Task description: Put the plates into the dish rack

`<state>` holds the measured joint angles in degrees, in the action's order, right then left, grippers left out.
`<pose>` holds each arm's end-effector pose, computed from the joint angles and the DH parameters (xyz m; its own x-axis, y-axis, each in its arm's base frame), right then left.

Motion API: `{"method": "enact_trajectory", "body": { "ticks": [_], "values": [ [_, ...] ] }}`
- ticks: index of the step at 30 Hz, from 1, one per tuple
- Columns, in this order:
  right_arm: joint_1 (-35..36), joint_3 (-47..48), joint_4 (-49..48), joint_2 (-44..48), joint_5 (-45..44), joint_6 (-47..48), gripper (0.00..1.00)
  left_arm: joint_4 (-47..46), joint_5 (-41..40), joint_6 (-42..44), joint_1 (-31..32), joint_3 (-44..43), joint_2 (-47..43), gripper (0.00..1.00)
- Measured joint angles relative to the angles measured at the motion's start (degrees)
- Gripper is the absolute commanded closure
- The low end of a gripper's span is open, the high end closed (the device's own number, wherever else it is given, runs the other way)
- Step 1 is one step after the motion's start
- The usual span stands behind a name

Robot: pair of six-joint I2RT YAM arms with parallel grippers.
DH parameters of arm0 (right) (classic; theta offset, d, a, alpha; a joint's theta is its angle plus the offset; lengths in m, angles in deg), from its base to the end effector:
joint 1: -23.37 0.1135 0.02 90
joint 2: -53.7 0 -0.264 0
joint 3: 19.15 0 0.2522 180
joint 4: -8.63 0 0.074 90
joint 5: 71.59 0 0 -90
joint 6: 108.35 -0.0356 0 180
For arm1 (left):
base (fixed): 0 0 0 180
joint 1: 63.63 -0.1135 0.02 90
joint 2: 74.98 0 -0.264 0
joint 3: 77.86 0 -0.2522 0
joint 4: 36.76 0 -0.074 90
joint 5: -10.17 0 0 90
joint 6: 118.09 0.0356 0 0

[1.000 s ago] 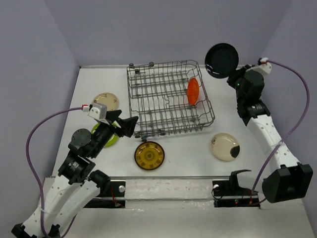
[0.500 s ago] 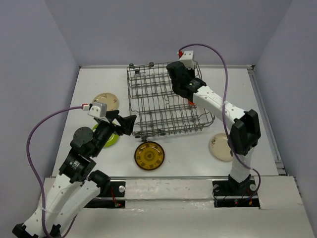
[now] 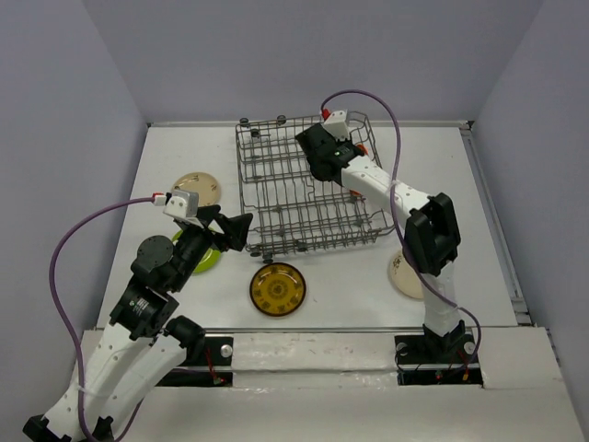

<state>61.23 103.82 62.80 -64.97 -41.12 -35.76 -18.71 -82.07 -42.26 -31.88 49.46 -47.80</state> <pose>0.3800 0.2565 0.2937 -0.5379 -0.2260 -0.8122 0.3021 0.8477 -0.4360 0.1040 -0.0627 0.3569 -0.0137 -0.2792 -0.9601 0.5049 0.8269 -0.2476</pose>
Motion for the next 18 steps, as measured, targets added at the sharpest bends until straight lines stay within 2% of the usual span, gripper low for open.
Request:
{"method": "enact_trajectory", "body": {
  "ticks": [10, 11, 13, 17, 18],
  "values": [
    [0.7, 0.9, 3.3, -4.4, 0.4, -4.5, 0.93, 0.1, 0.0, 0.0, 0.0, 0.0, 0.0, 0.01],
    [0.9, 1.0, 3.4, -4.4, 0.4, -4.8, 0.91, 0.1, 0.0, 0.0, 0.0, 0.0, 0.0, 0.01],
    [1.2, 1.0, 3.9, -4.5, 0.5, -5.4, 0.80, 0.1, 0.0, 0.0, 0.0, 0.0, 0.0, 0.01],
    [1.3, 1.0, 4.7, -5.2, 1.2, -6.5, 0.73, 0.1, 0.0, 0.0, 0.0, 0.0, 0.0, 0.01],
    [1.3, 1.0, 4.7, -5.3, 1.4, -6.6, 0.68, 0.1, 0.0, 0.0, 0.0, 0.0, 0.0, 0.01]
  ]
}}
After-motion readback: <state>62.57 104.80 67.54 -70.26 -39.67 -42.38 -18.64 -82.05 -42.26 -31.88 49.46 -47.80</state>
